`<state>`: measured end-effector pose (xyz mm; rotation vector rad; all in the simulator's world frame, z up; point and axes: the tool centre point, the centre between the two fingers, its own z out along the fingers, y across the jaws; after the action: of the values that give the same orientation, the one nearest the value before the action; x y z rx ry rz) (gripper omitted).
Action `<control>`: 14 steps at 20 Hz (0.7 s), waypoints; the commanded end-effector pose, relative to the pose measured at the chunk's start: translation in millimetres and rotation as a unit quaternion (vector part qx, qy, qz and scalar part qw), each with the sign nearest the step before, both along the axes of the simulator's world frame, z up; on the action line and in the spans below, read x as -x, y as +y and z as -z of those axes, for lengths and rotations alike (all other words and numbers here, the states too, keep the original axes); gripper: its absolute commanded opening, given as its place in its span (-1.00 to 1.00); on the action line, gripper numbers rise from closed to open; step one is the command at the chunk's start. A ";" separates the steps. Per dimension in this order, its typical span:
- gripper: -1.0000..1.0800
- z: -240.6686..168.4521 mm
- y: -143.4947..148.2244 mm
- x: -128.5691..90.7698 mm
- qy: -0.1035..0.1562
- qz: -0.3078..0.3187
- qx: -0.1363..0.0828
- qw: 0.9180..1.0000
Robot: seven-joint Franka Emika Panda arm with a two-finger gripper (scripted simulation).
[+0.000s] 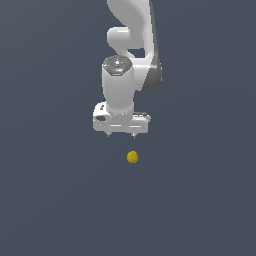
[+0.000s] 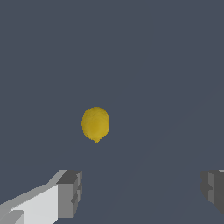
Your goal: Pick up the object and move it to a goal position.
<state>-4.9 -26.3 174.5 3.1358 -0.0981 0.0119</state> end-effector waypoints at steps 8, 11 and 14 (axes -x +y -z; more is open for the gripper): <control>0.92 3.1 21.6 3.6 0.009 -0.032 0.000 0.999; 0.92 3.0 26.6 4.9 0.011 -0.043 0.000 0.999; 0.92 2.9 26.0 4.9 0.011 -0.043 0.000 0.999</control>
<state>-9.7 0.2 171.5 3.1374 0.0356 -0.0212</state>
